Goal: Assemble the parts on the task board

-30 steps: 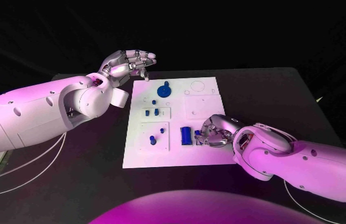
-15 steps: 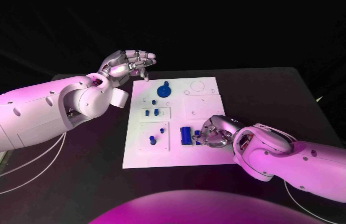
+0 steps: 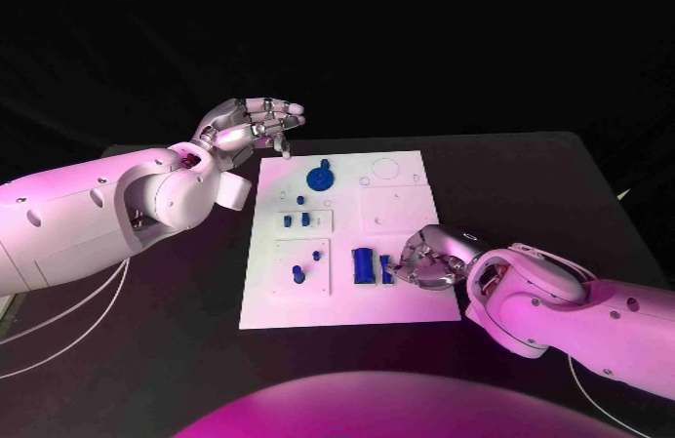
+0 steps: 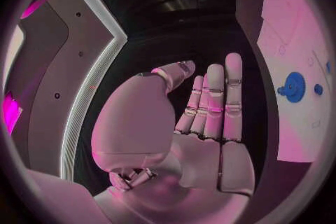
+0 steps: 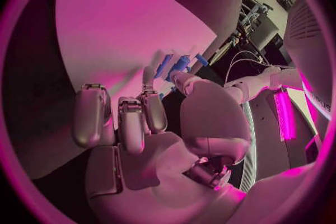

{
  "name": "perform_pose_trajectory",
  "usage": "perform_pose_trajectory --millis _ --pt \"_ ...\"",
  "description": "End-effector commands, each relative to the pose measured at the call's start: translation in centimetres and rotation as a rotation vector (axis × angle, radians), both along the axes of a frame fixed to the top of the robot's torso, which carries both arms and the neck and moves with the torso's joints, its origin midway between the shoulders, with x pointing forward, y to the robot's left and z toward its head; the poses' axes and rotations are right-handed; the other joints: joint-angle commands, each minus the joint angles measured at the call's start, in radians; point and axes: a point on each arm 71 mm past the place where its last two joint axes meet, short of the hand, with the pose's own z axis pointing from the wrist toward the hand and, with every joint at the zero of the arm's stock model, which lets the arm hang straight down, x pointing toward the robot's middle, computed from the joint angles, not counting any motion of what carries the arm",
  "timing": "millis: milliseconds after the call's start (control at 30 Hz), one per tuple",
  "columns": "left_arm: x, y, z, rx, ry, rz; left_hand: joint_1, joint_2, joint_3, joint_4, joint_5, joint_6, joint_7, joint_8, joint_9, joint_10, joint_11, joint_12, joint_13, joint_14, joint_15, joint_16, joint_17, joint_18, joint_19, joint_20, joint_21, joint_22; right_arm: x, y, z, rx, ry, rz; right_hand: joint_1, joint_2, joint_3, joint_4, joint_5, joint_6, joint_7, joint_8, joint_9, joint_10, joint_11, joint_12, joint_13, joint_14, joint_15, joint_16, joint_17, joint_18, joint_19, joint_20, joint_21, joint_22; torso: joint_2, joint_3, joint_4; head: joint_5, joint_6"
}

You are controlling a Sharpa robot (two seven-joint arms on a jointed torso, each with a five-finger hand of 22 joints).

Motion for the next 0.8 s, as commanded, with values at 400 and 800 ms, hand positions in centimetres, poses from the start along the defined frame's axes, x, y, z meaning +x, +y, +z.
perform_pose_trajectory --millis 400,800 --pt "0.5 0.7 -0.3 -0.007 -0.017 0.009 -0.026 0.006 -0.007 0.015 0.0 -0.01 0.034 0.011 0.002 -0.002 -0.001 0.015 -0.003 -0.014 0.003 0.005 -0.005 0.007 -0.01 0.009 0.0 -0.002 5.4 -3.8 3.7 0.533 -0.027 -0.114 0.262 0.051 0.008 -0.112 -0.056 -0.117 0.056 -0.088 -0.03 -0.166 0.048 -0.223 -0.077 0.037 0.033 -0.107 -0.006 0.055 -0.099 0.026 -0.381 0.086 -0.018 -0.0137 -0.0128 -0.006 0.027" --pt "2.2 2.1 -2.6 -0.063 -0.007 0.113 -0.053 -0.002 -0.14 0.112 -0.033 -0.025 0.021 0.02 -0.011 0.048 0.0 -0.029 -0.06 -0.198 0.035 -0.354 -0.17 0.003 -0.129 0.047 -0.355 -0.226 12.9 -7.8 2.9 0.914 0.025 -0.366 0.283 0.047 0.081 -0.157 -0.133 -0.216 0.132 -0.157 -0.095 -0.555 0.133 -0.842 -0.66 -0.406 0.129 -0.82 -0.704 0.114 -0.444 0.122 -1.113 -0.294 -0.063 -0.0466 -0.0216 -0.011 0.121"
